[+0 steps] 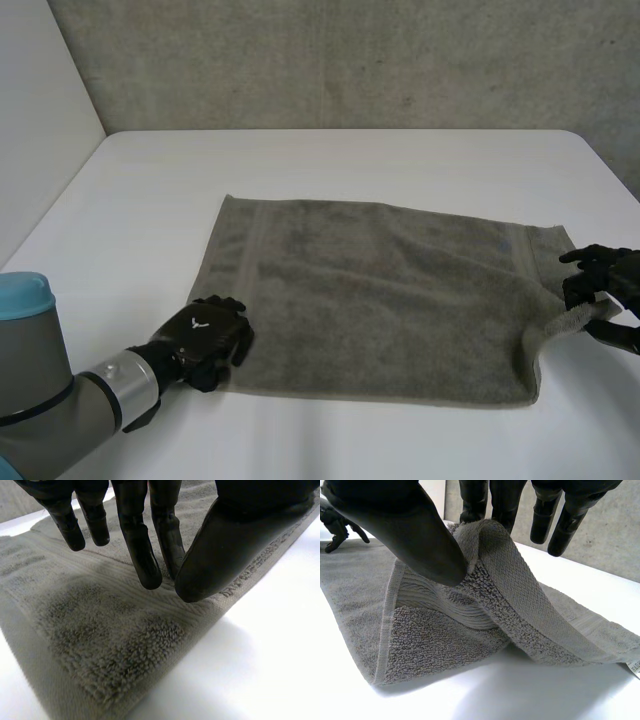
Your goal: Fold the towel.
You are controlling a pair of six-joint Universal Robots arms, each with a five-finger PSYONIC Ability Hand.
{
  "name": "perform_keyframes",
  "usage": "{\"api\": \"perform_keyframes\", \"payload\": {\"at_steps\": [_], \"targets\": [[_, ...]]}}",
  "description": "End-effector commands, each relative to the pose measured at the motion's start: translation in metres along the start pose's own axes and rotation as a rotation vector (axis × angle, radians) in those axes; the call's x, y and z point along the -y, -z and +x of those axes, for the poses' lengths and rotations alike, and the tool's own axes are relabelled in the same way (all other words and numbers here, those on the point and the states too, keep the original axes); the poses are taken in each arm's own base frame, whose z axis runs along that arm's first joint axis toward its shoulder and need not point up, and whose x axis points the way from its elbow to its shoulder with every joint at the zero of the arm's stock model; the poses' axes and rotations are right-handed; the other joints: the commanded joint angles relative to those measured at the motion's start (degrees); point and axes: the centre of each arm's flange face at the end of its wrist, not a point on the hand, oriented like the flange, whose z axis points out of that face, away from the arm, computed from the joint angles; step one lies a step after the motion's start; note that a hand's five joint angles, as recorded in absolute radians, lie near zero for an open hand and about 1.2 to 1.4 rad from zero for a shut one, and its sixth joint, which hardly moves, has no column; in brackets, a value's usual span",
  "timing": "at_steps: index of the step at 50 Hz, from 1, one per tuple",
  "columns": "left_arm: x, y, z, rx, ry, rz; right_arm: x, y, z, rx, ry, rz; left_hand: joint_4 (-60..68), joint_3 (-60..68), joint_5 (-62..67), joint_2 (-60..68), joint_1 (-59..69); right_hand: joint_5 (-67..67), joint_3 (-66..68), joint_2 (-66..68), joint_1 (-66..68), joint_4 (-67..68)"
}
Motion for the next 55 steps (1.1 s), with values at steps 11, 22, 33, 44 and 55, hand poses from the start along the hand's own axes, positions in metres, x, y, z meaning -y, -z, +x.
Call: {"api": "perform_keyframes", "payload": {"at_steps": [11,22,33,44,55], "targets": [[0.002,0.002,0.01,-0.027,-0.009,0.0,0.0,0.0,0.0,-0.001,-0.001,0.0,-2.9,-2.5,-18.6,-18.1,-17.8,3.8,-0.4,6.1,6.0,-3.4],[0.006,0.005,0.01,-0.022,-0.016,0.016,0.0,0.0,-0.001,0.003,0.002,0.0,-2.9,-2.5,-29.7,-29.2,-28.9,3.8,-0.4,6.1,6.0,-3.4],[-0.001,-0.009,0.006,-0.033,-0.01,-0.003,0.0,-0.001,-0.001,0.004,0.002,0.0,-2.9,-2.5,-31.6,-31.1,-30.8,3.8,-0.4,6.1,6.0,-3.4],[0.004,-0.017,0.0,-0.01,-0.024,0.009,0.0,-0.001,-0.001,0.005,0.001,0.0,-2.9,-2.5,-30.2,-29.7,-29.4,3.8,-0.4,6.1,6.0,-3.4],[0.007,-0.018,0.0,-0.009,-0.03,0.017,0.0,0.0,-0.001,0.003,0.0,0.0,-2.9,-2.5,11.5,12.0,12.3,3.8,-0.4,6.1,6.0,-3.4]]}}
